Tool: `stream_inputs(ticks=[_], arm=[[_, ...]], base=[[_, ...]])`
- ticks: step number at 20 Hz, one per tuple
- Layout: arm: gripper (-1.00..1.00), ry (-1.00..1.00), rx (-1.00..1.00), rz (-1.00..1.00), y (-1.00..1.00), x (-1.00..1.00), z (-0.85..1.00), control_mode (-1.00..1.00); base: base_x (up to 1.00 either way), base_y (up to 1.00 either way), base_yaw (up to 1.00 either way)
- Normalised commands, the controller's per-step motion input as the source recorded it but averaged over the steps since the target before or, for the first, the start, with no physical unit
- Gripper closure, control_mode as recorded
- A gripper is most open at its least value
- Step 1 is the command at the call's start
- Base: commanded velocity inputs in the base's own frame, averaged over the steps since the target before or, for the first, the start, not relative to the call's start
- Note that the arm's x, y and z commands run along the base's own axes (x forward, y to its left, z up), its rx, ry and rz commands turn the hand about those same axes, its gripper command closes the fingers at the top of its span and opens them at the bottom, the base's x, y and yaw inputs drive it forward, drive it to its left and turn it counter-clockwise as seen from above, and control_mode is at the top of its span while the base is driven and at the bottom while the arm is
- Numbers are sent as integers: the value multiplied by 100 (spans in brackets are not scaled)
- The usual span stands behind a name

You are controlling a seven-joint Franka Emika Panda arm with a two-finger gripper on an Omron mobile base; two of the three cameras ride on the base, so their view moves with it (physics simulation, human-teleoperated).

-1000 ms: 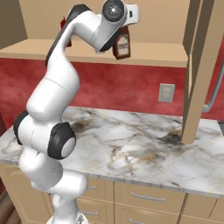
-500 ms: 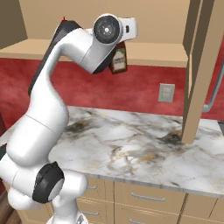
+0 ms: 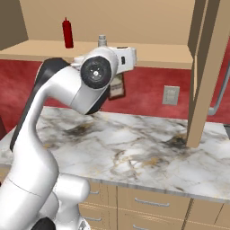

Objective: Collect the paprika, ketchup, and shaker from the cabinet and place them next to the stove.

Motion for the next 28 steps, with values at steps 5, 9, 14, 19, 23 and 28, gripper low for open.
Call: stream_inputs(ticks=[5, 9, 14, 19, 23, 28], arm=[[100, 6, 0, 0, 0, -65, -41, -100], [100, 8, 0, 0, 0, -44, -37, -100], [100, 7, 0, 0, 0, -38, -34, -100], [100, 8, -3, 0, 1, -35, -41, -100], [100, 10, -5, 0, 7, -37, -46, -100], [100, 8, 0, 0, 0, -25, -31, -100]], base=[[0, 0, 0], [0, 0, 0], [0, 0, 0], [0, 0, 0], [0, 0, 0], [0, 0, 0]])
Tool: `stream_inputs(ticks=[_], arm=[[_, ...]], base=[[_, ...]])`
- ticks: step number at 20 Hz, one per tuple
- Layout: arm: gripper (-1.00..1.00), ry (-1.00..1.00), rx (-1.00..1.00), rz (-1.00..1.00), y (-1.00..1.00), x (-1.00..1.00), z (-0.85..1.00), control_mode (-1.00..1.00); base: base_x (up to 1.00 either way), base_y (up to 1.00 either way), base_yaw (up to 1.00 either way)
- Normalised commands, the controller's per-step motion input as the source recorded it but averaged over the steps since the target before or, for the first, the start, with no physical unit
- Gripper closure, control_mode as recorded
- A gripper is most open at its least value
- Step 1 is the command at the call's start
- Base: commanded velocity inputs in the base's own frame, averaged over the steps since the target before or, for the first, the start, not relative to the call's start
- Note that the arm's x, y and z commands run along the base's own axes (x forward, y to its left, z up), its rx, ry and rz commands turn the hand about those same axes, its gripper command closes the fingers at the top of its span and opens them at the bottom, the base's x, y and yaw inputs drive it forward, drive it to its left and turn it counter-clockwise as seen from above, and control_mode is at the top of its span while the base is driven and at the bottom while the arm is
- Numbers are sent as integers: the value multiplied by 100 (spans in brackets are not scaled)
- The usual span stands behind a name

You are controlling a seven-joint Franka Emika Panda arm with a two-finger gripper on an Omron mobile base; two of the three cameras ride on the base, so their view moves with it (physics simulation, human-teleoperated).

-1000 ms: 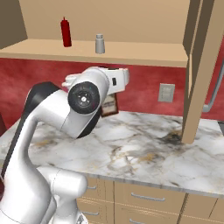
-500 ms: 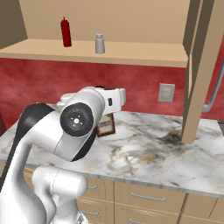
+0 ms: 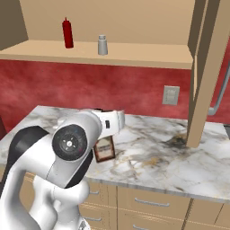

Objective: Collect the paprika, ketchup, and shaker from the cabinet and place them next to the stove.

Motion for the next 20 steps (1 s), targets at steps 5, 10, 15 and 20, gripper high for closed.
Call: stream_inputs(ticks=[5, 10, 15, 20], arm=[[100, 3, 0, 0, 0, -20, -24, -100], [100, 0, 0, 0, 0, -12, -9, 100], [100, 0, 0, 0, 0, 0, 0, 100], [100, 0, 0, 0, 0, 0, 0, 100]], base=[[0, 0, 0], [-21, 0, 0], [-41, -4, 0], [-41, -17, 0]])
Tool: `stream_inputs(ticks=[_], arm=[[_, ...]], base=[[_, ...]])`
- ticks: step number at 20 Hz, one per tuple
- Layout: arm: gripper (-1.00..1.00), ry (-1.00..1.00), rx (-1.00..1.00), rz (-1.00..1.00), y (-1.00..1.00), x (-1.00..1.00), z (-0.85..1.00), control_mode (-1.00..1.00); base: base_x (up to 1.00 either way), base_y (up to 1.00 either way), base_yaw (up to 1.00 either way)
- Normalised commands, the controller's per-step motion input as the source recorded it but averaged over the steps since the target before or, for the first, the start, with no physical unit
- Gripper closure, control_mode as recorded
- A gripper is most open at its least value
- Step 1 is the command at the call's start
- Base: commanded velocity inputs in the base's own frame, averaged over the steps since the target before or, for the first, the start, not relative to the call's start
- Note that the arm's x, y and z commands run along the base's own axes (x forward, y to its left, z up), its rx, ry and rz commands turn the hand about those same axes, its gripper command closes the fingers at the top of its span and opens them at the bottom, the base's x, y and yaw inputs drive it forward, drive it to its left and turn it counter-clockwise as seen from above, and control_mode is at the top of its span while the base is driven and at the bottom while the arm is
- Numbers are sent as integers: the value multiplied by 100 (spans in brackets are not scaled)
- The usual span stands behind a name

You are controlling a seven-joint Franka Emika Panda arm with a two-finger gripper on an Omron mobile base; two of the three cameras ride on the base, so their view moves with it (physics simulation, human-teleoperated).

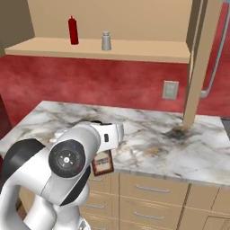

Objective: Collect the paprika, ketchup, and shaker from the cabinet and place them next to the stove.

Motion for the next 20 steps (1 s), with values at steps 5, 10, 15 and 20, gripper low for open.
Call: stream_inputs(ticks=[5, 10, 15, 20], arm=[[100, 0, 0, 0, 0, 0, 0, 100], [100, 0, 0, 0, 0, 0, 0, 100], [100, 0, 0, 0, 0, 0, 0, 100], [100, 0, 0, 0, 0, 0, 0, 100]], base=[[-24, -31, 0], [-31, -33, 0], [-28, -43, 0], [-15, -48, 0]])
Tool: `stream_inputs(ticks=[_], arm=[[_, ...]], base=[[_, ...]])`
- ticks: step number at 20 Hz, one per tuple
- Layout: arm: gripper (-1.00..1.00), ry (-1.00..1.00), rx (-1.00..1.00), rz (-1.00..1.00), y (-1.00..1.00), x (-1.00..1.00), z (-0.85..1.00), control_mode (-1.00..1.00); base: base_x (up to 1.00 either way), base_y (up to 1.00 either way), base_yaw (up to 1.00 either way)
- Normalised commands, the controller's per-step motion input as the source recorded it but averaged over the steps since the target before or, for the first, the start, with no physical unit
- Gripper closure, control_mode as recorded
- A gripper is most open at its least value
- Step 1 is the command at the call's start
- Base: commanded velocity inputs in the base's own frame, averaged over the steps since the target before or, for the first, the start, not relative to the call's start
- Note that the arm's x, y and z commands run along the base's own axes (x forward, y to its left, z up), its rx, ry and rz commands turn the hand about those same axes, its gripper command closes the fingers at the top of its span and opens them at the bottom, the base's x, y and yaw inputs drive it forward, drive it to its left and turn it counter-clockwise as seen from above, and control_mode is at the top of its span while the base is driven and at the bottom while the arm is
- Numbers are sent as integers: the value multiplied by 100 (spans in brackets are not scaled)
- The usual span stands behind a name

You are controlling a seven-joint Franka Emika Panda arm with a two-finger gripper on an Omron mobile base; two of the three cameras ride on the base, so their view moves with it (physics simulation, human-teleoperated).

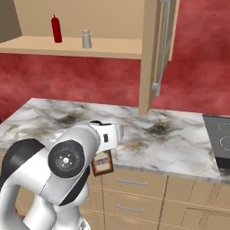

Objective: Collect the paprika, ketchup, and shaker from the cabinet and place them next to the stove.

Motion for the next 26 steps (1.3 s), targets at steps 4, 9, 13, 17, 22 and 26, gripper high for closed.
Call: stream_inputs(ticks=[4, 9, 13, 17, 22, 26], arm=[[100, 0, 0, 0, 0, 0, 0, 100], [100, 0, 0, 0, 0, 0, 0, 100], [100, 0, 0, 0, 0, 0, 0, 100], [100, 0, 0, 0, 0, 0, 0, 100], [100, 0, 0, 0, 0, 0, 0, 100], [100, 0, 0, 0, 0, 0, 0, 100]], base=[[-19, -50, 1], [-29, -52, 2], [-18, -54, 3], [-3, -55, 5], [0, -54, 8], [5, -52, 12]])
